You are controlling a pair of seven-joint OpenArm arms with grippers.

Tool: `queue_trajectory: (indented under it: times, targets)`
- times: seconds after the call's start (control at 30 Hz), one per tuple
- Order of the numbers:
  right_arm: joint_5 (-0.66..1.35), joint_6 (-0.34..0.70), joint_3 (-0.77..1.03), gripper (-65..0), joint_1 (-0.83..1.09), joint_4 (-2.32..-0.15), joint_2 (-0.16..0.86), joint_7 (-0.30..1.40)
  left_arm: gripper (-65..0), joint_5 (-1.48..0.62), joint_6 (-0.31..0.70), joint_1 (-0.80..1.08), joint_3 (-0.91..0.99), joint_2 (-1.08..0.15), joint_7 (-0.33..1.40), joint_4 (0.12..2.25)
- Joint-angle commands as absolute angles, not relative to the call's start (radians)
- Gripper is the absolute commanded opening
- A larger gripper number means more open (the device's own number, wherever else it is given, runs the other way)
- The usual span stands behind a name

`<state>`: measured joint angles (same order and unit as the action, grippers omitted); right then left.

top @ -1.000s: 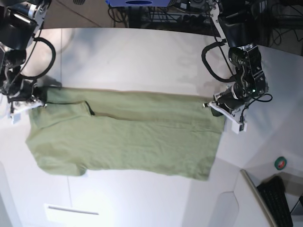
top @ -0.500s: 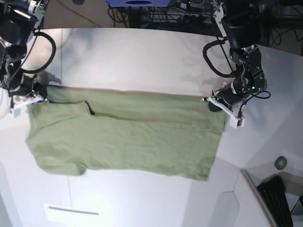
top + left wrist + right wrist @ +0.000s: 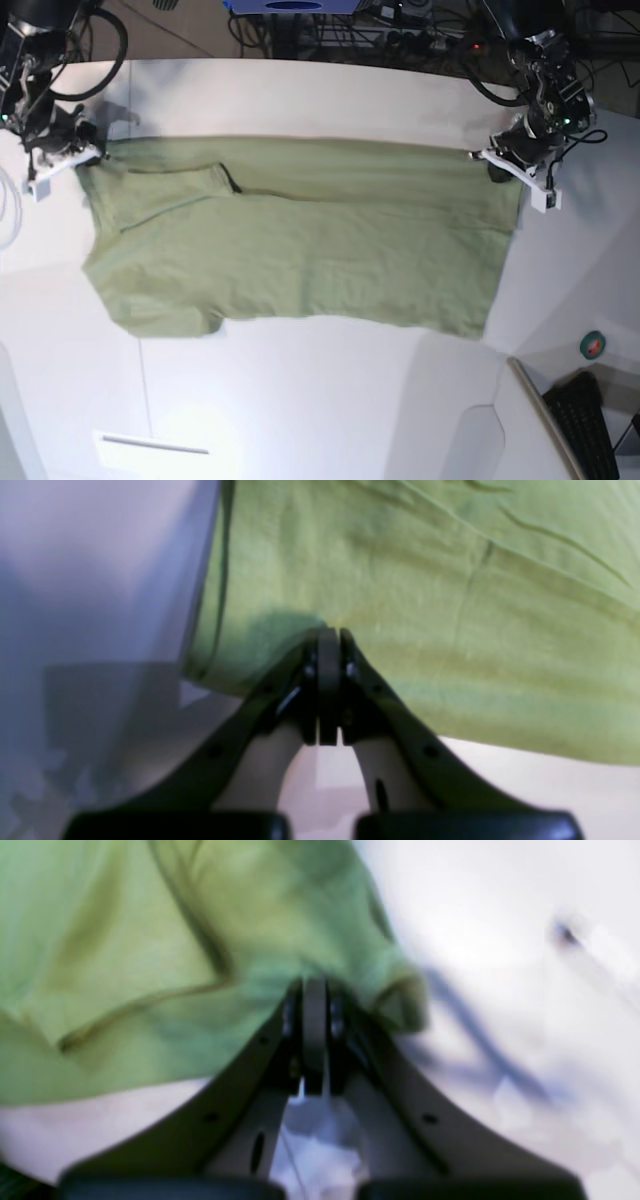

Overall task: Layout the t-shirt on the table in an organized manner, then fold the t-shirt properly
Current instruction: 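Drag the folded edge with both grippers away from the shirt's hem, then release the edge and move both grippers to the shirt's hem corners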

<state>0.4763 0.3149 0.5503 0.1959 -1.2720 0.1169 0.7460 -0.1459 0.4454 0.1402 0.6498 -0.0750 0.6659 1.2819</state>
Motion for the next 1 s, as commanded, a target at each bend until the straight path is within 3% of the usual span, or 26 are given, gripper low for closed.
queue_trajectory:
  times: [0.0,0.43,0.63,0.97]
  targets:
    - [0.46,0.311,0.555,-65.0,0.214,-1.288,0.116,0.757,-65.0,-0.107,0.421,0.168,0.659,-0.09,0.702,1.299]
    - [0.458,0.317,0.553,-65.0,0.401,-1.524,0.038,0.806,-65.0,-0.107,0.421,0.229,0.665,-0.082,0.702,1.382]
    - [0.458,0.311,0.555,-65.0,0.4,-1.636,0.038,0.816,-65.0,-0.108,0.421,0.232,0.668,-0.081,0.809,1.484]
    - [0.456,0.314,0.553,-65.0,0.303,-1.733,0.064,0.892,-65.0,-0.173,0.421,0.213,0.668,-0.088,0.817,1.59]
